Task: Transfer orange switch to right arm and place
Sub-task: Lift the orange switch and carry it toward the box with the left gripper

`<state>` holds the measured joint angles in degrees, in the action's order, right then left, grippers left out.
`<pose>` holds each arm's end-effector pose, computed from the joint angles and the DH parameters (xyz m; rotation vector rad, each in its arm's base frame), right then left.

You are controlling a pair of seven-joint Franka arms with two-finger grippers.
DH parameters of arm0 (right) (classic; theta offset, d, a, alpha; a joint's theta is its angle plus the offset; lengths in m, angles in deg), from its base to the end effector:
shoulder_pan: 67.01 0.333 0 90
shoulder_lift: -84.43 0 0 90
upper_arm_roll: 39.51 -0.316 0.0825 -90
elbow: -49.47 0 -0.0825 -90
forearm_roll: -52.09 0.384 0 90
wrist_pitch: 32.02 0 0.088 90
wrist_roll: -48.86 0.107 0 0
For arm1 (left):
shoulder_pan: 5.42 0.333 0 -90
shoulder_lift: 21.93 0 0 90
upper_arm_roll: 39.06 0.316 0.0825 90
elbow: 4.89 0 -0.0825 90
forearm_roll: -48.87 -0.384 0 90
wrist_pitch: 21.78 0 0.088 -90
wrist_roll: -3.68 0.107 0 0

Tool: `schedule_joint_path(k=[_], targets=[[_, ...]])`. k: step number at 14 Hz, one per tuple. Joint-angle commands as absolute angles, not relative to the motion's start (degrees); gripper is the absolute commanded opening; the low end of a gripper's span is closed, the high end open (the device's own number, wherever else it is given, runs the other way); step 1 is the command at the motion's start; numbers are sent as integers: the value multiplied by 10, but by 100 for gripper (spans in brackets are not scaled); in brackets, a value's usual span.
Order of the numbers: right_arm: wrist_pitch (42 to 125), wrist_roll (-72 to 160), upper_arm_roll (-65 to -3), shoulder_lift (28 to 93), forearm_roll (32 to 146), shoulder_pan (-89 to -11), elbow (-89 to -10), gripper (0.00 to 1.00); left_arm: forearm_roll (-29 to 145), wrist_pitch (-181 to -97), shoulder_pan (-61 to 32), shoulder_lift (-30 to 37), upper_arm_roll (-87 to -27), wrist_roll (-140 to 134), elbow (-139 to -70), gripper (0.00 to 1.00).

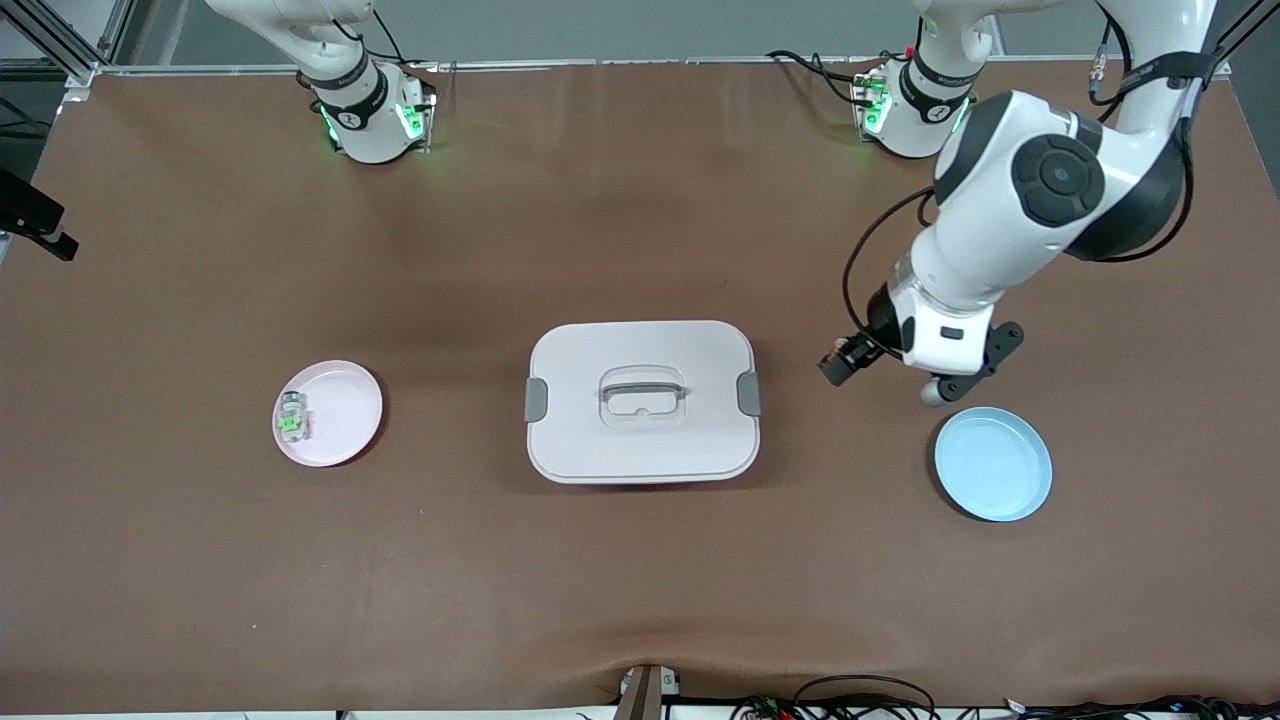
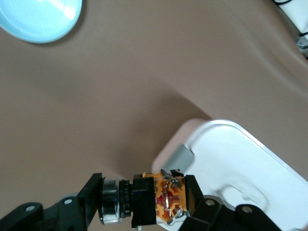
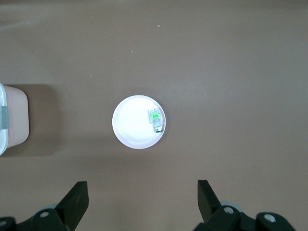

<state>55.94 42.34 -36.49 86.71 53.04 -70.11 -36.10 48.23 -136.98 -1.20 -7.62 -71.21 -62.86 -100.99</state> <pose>0.5351 -0.0562 0.6793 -3.1293 -0.0128 -0.1300 0.5774 -0.2723 0.4853 2.7945 1.0071 -0.0088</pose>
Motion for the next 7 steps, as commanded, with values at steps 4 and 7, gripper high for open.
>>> schedule_joint_path(k=[4,7], targets=[[530,406,-372,871,541,-707,-337,100,489,-1357,-15,-70,-782,-758,-972,0],[495,412,-383,881,555,-677,-344,100,488,-1358,-49,-46,-791,-823,-935,0]])
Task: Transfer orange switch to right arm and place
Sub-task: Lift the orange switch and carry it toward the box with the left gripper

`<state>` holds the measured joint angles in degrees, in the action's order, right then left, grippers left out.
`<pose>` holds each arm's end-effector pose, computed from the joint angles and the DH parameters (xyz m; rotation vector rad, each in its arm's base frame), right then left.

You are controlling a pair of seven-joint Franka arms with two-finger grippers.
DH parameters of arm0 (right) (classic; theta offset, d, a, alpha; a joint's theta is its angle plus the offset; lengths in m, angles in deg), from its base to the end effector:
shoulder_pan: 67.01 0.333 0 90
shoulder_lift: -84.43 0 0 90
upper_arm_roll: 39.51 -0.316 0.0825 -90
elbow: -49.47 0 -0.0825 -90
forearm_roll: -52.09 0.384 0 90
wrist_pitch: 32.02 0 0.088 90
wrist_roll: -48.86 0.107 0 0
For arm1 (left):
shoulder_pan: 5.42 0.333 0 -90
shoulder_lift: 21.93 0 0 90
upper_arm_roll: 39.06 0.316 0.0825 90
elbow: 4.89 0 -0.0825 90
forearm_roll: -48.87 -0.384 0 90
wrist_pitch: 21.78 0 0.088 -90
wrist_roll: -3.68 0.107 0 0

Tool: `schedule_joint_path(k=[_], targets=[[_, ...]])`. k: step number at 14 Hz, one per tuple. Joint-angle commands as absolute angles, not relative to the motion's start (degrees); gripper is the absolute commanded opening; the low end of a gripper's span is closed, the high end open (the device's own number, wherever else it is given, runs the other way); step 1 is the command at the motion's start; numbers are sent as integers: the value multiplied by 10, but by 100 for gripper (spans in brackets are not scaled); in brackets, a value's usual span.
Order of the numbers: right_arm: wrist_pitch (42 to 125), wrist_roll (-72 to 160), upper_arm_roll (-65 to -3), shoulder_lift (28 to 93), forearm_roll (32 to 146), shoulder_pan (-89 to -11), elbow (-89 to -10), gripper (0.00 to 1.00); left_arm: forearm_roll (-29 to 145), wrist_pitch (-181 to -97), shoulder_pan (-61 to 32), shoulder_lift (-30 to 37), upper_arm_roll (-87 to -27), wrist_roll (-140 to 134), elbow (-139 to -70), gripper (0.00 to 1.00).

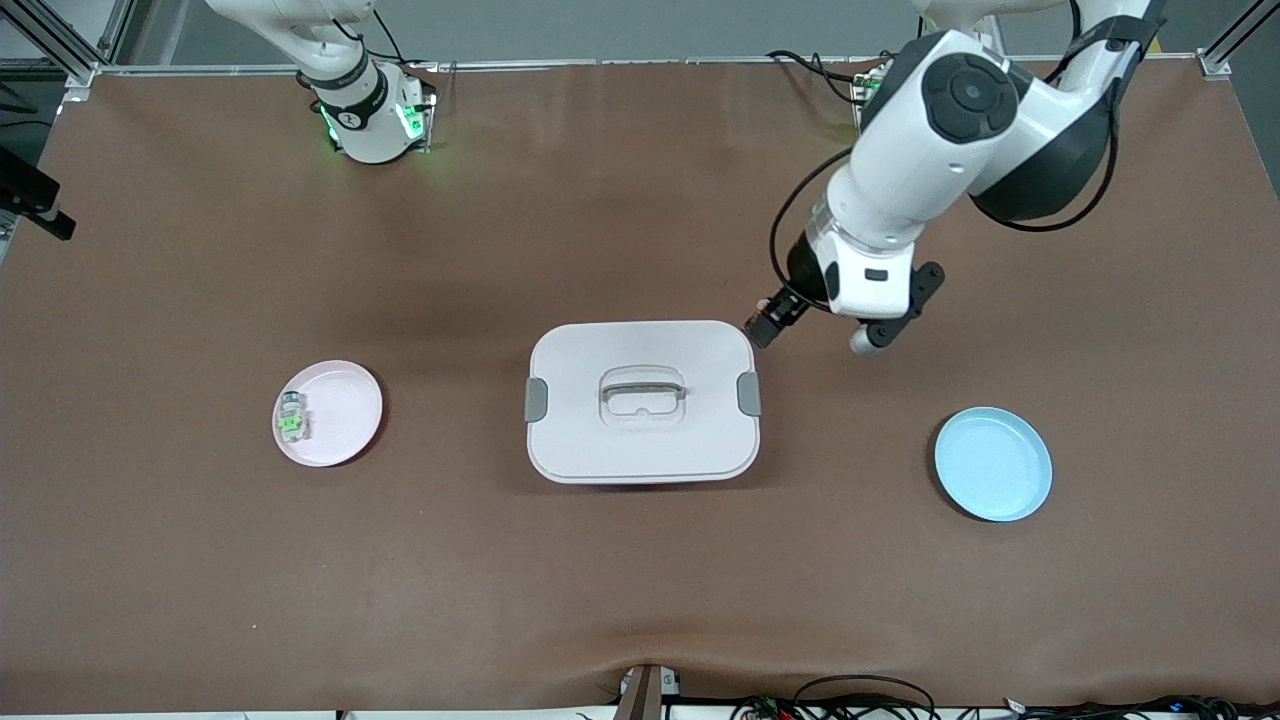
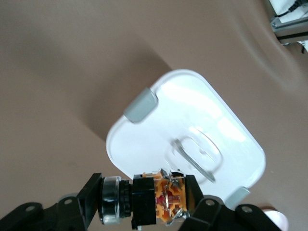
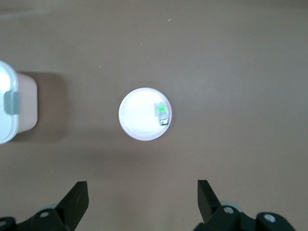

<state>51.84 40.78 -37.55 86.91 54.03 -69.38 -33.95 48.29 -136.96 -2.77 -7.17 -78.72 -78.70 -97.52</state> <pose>0.5271 -0.0365 0.6919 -3.1092 -0.1087 -0.0847 0.5386 -0.3530 0.5221 2.6562 1.1557 -0.0477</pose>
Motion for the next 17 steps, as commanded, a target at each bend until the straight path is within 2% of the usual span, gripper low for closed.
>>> schedule_joint_path(k=[1,4,8,10,14,17], targets=[[493,447,-382,894,596,-676,-361,100,488,-1358,-62,-38,-791,-844,-930,0],[534,548,-388,942,686,-668,-442,100,487,-1367,-94,-16,-790,-883,-909,0],[677,565,-389,1055,816,-660,-649,100,488,-1367,-143,29,-789,-954,-851,0],[731,593,-402,1097,866,-657,-726,100,488,-1367,-167,47,-789,-1010,-823,0],[854,677,-485,1146,922,-634,-812,100,488,-1432,-203,64,-787,-1102,-813,0],[936,714,-528,1147,961,-605,-835,100,489,-1470,-215,76,-788,-1136,-811,0]])
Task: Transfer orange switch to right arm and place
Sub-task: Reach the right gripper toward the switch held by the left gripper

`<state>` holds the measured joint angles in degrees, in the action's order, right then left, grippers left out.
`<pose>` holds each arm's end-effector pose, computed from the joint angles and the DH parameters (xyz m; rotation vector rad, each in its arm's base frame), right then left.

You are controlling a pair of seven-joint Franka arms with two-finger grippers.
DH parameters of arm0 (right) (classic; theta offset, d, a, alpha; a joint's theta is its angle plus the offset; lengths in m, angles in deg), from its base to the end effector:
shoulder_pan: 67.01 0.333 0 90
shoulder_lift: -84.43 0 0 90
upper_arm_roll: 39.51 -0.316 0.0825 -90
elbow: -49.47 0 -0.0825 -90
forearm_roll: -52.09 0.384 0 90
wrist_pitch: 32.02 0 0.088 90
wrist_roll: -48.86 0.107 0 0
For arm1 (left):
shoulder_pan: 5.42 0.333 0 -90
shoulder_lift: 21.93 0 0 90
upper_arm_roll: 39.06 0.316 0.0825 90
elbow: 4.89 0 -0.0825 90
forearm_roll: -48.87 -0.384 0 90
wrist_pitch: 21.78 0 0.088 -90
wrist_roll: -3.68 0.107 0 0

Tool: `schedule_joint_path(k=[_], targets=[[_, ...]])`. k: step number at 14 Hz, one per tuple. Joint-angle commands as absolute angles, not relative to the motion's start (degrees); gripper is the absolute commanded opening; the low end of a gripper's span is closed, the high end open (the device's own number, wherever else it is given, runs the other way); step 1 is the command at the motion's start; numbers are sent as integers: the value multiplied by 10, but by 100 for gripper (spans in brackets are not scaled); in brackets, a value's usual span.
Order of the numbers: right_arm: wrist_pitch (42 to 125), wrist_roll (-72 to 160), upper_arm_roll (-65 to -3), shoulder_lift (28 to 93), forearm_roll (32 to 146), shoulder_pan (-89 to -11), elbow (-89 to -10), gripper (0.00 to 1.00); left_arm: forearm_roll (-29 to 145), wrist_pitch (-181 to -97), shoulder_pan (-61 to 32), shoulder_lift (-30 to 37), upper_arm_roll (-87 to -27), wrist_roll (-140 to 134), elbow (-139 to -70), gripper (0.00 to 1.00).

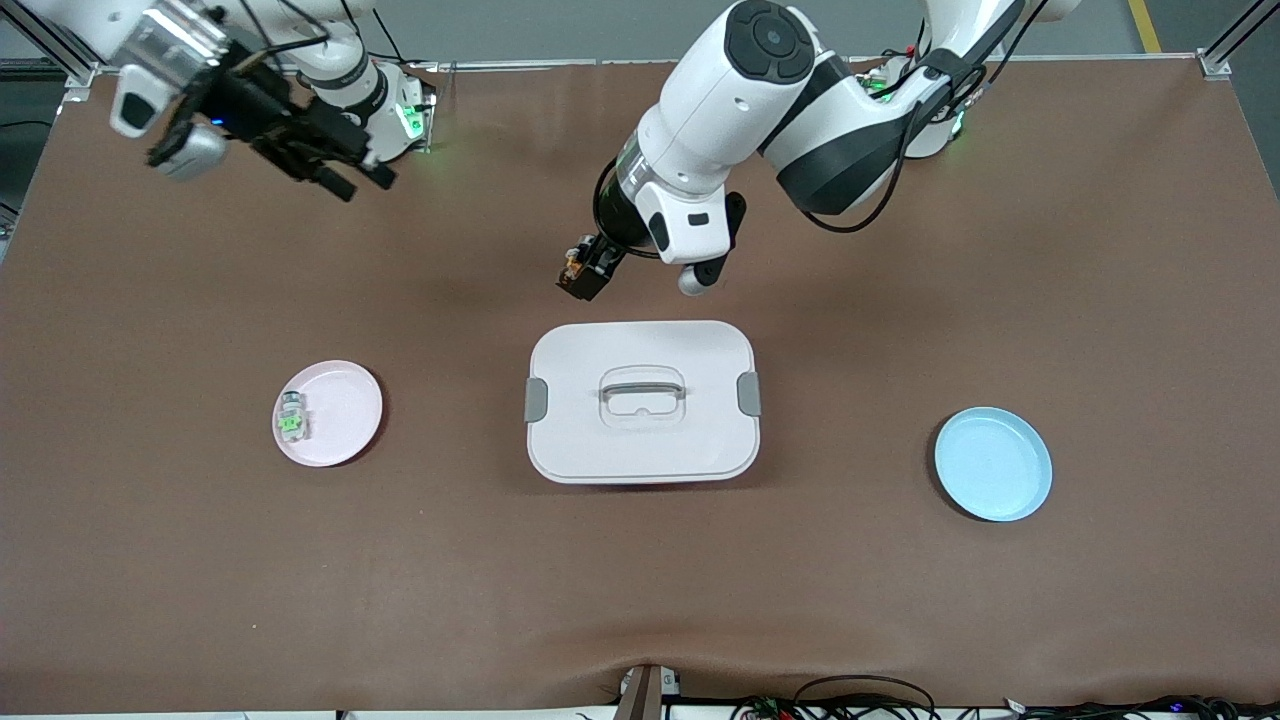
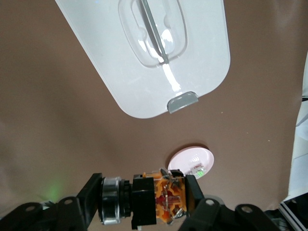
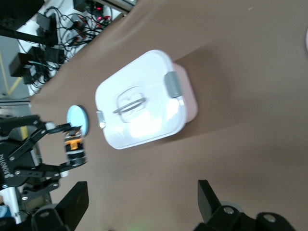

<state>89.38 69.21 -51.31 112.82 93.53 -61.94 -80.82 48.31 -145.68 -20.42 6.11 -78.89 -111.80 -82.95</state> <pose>0.4079 0.1698 0.5834 -2.4493 0.4313 -0.1728 0.4945 -0.5163 0.5340 2.2290 1.4919 -0.3337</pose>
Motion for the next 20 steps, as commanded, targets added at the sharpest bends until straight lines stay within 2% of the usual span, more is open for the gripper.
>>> schedule_joint_path(k=[1,6,13,20], targets=[[965,720,-534,1144,978,-592,-839,100,489,-1476,-216,80,-789,-1140,-807,0],[1109,725,-557,1076,1026,-524,-851,100,489,-1478,-232,106,-788,-1159,-784,0],[1115,689,-554,980,1027,-522,-798,100,489,-1478,-234,111,-787,-1159,-784,0],[1161,693,-556,936,1027,-499,-770,100,488,-1478,-234,112,-787,-1159,-785,0]])
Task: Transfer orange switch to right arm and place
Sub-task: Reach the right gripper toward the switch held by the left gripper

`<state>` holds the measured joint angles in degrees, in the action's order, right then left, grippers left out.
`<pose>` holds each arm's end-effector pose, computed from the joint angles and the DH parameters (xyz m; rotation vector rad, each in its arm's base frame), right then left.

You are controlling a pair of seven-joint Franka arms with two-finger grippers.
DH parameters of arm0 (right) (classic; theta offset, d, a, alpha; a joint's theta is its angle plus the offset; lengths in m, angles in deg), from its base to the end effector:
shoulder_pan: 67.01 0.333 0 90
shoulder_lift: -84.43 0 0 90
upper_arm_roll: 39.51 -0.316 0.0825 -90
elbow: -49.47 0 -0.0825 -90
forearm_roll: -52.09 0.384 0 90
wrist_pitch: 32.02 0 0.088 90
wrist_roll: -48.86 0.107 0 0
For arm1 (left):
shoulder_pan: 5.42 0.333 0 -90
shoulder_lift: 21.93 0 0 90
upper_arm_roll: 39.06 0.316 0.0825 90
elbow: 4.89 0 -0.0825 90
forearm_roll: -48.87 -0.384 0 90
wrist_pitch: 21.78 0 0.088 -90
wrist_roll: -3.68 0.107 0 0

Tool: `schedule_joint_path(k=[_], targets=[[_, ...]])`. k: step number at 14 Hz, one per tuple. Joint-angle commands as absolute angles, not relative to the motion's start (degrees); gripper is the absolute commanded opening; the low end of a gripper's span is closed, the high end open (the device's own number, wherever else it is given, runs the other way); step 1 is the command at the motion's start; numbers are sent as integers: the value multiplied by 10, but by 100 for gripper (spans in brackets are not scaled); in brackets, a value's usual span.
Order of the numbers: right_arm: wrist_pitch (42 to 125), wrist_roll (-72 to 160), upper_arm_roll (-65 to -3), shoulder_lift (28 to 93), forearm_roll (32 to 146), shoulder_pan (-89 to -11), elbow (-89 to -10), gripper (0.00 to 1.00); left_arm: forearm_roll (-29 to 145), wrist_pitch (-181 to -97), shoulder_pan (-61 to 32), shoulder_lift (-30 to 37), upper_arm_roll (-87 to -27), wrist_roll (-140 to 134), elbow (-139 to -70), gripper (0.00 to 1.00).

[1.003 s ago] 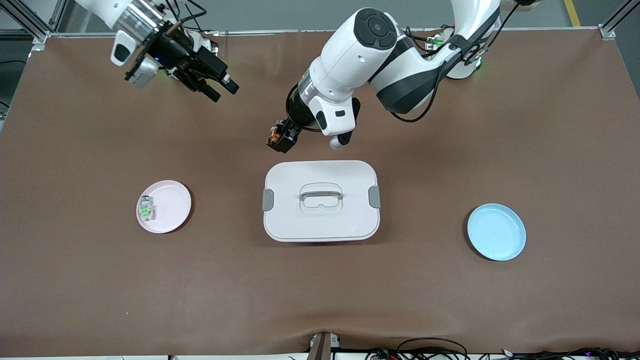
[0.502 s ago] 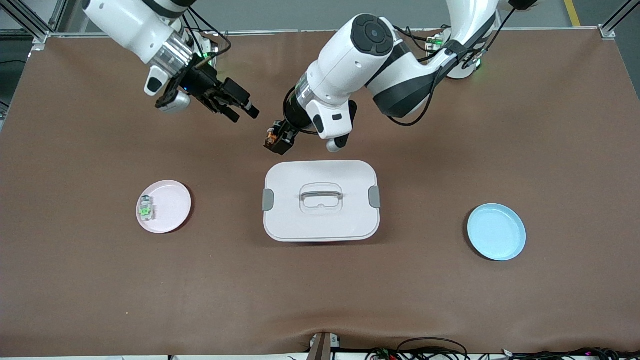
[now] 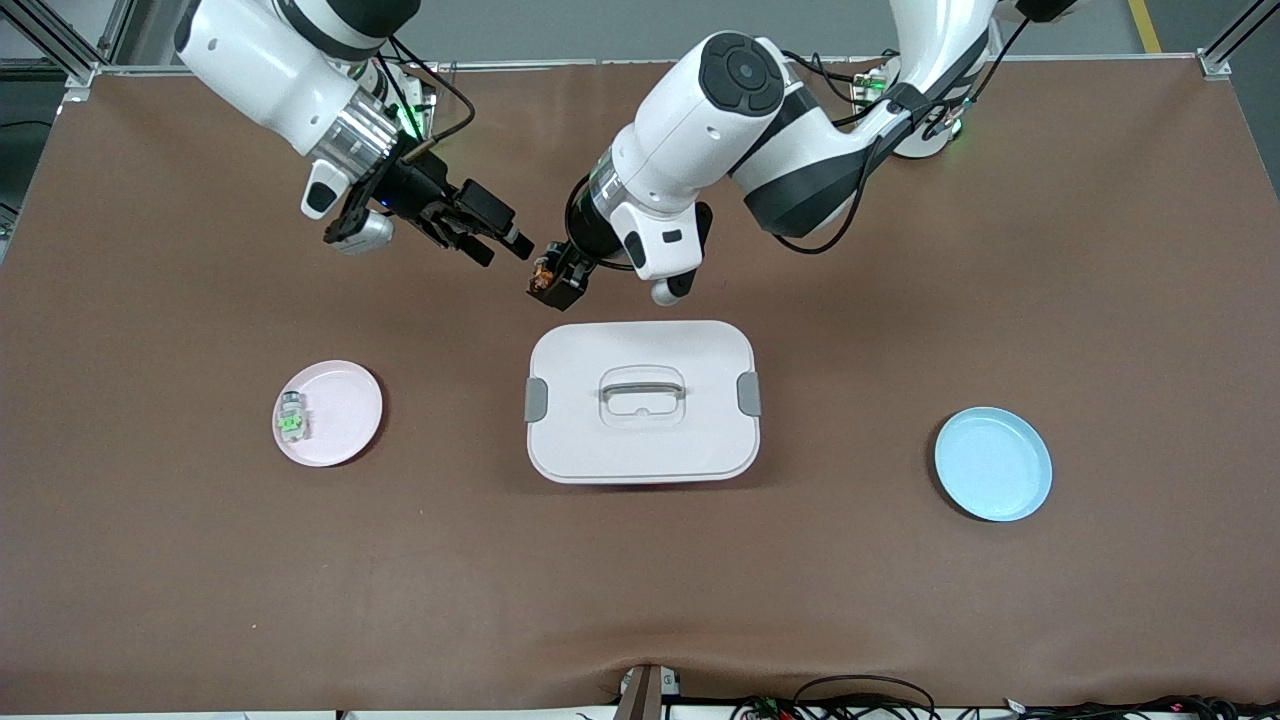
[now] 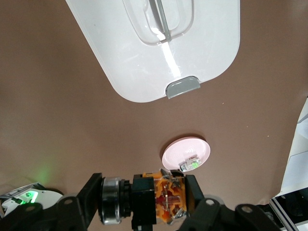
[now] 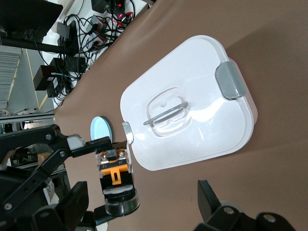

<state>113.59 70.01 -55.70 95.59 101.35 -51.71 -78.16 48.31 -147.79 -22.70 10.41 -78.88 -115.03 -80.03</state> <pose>0.4522 0.2738 0.5036 -2.3404 0.4886 -0.2090 0.4983 -0.5377 0.5164 2.1690 1.5332 -0.4096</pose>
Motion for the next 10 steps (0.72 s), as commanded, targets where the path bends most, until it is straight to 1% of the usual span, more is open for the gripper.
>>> schedule_joint_path(k=[1,4,7,8,9,10], targets=[[1178,694,-556,928,1029,-491,-769,100,488,-1478,-234,112,-787,-1159,-785,0],[1188,694,-556,898,1048,-480,-746,100,488,-1478,-235,111,-787,-1159,-785,0],[1192,694,-556,885,1048,-474,-731,100,488,-1478,-235,111,-787,-1159,-785,0],[1193,693,-556,885,1048,-472,-730,85,488,-1478,-234,111,-787,-1159,-785,0],[1192,692,-556,885,1048,-472,-730,64,488,-1478,-235,112,-787,-1159,-785,0],[1192,691,-556,885,1048,-471,-730,32,488,-1478,-235,112,-787,-1159,-785,0]])
